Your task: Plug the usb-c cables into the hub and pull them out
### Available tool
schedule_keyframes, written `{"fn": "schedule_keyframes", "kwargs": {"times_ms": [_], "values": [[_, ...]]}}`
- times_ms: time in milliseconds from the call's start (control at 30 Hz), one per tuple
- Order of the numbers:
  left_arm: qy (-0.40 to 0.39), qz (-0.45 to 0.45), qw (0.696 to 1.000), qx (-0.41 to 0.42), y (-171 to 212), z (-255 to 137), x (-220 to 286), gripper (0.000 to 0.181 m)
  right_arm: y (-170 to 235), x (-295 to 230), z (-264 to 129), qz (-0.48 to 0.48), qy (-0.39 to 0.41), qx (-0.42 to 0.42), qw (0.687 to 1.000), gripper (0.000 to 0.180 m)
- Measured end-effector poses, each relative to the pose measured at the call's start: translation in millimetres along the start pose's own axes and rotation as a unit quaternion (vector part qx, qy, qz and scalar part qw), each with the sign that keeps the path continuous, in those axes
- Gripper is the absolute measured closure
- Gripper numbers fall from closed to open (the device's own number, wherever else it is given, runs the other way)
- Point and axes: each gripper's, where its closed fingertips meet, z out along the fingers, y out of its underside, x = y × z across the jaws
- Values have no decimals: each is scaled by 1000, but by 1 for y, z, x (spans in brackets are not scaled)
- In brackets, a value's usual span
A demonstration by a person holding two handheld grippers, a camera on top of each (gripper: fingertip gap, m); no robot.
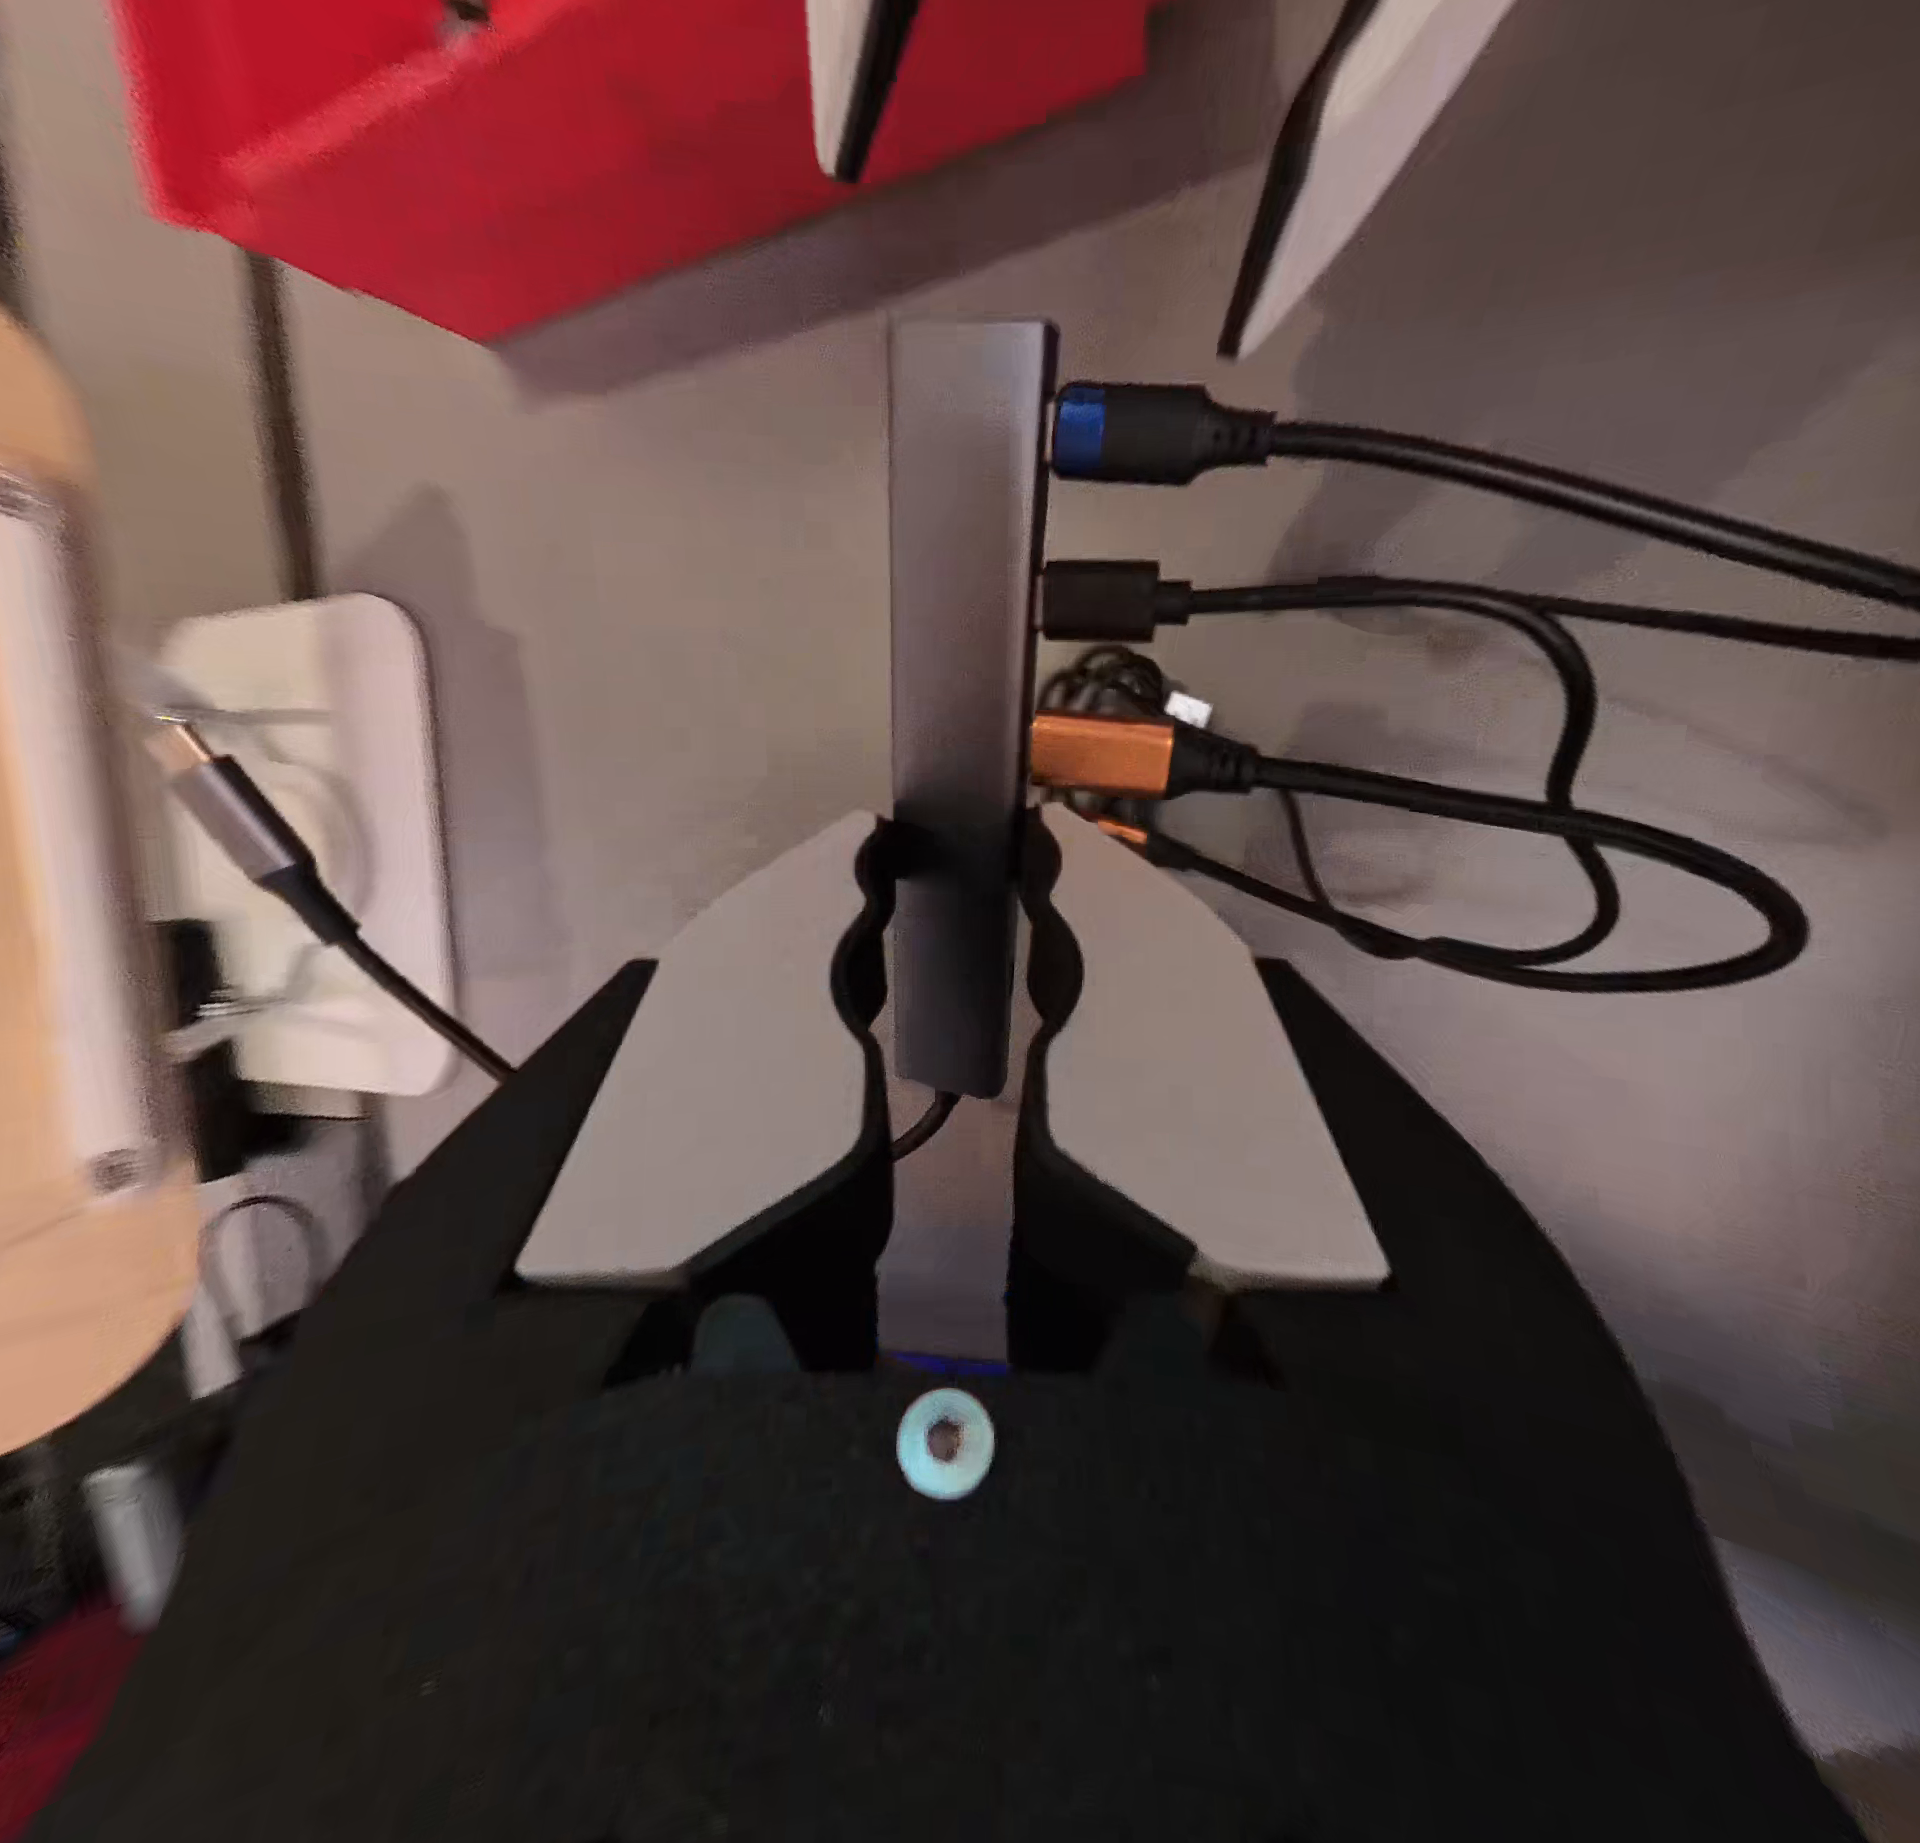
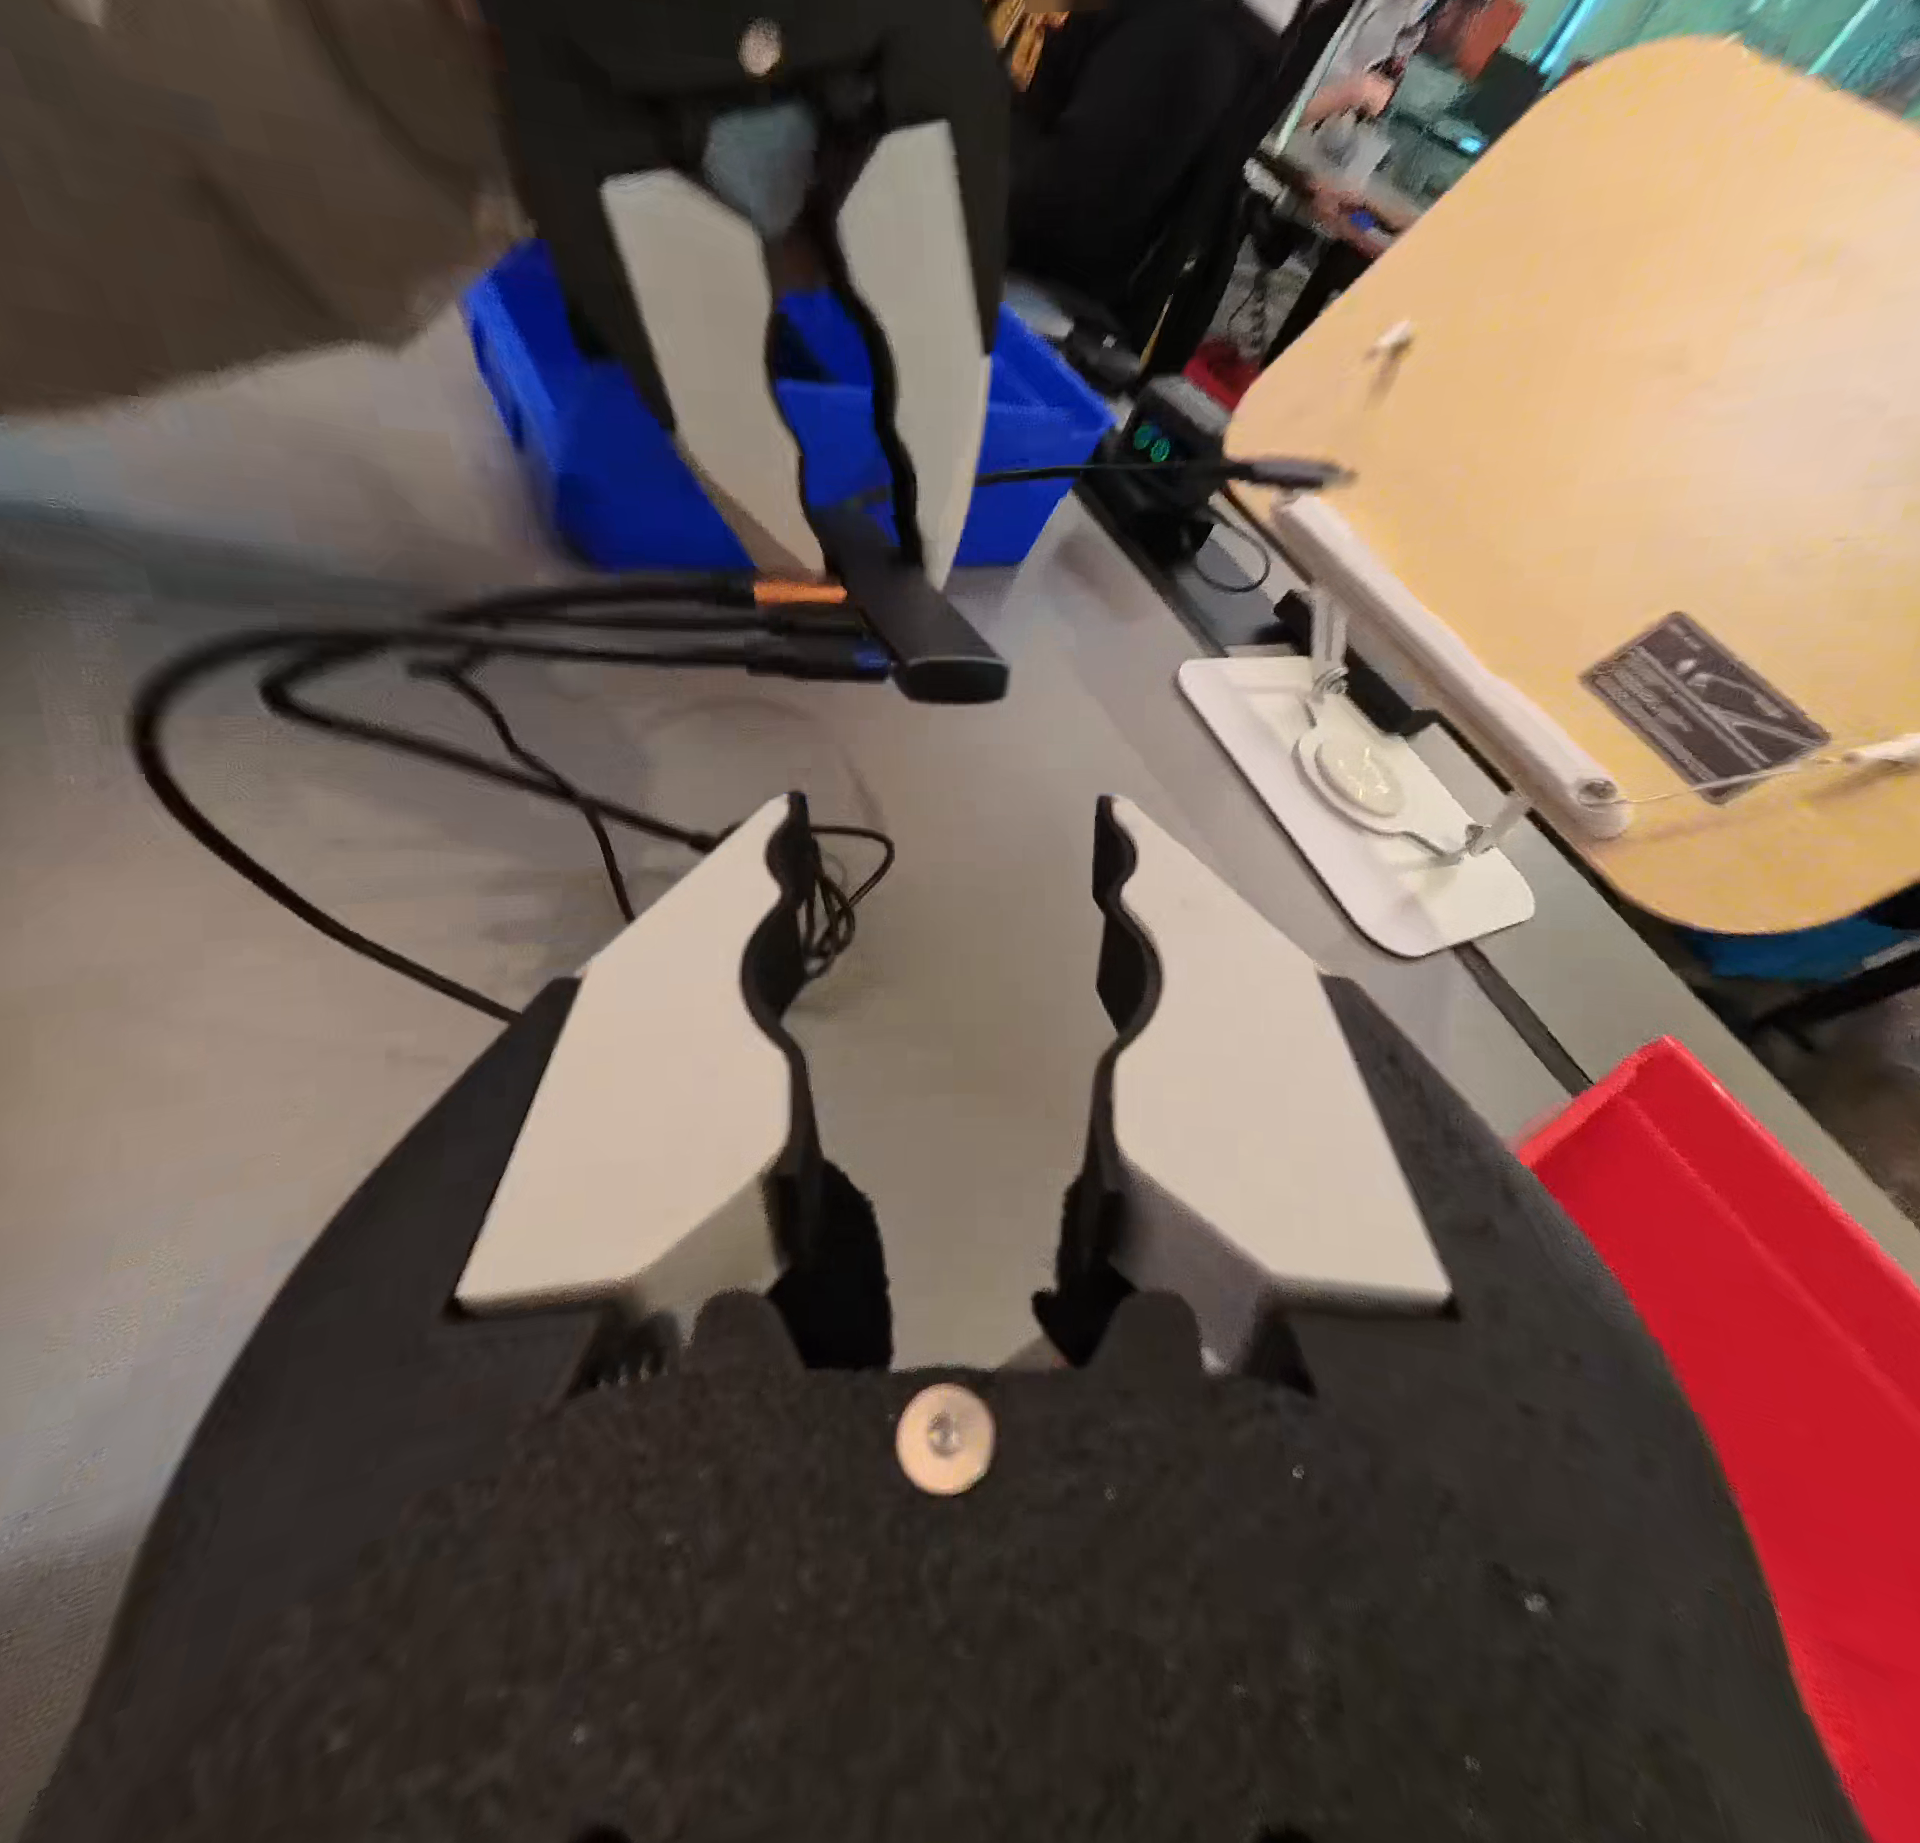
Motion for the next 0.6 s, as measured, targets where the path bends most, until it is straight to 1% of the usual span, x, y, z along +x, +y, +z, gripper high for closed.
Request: {"fn": "schedule_keyframes", "kwargs": {"times_ms": [100, 200, 300, 433, 600], "values": [[53, -19, 998, -15, 11, 10, 11, 158, 5, -19, 21, -18, -18, 0, 1000, 124], [55, -8, 998, -23, 14, 17, 17, 158, 11, -30, 32, -4, -33, 5, 999, 129], [45, 10, 998, -31, 16, 23, 23, 158, 18, -33, 24, 51, -70, 17, 996, 142], [46, 35, 998, -24, 15, 26, 33, 158, 9, -35, 11, 166, -129, 68, 975, 145], [51, 33, 998, -10, 9, 25, 34, 158, 14, -42, 16, 179, -138, 67, 972, 147]]}}
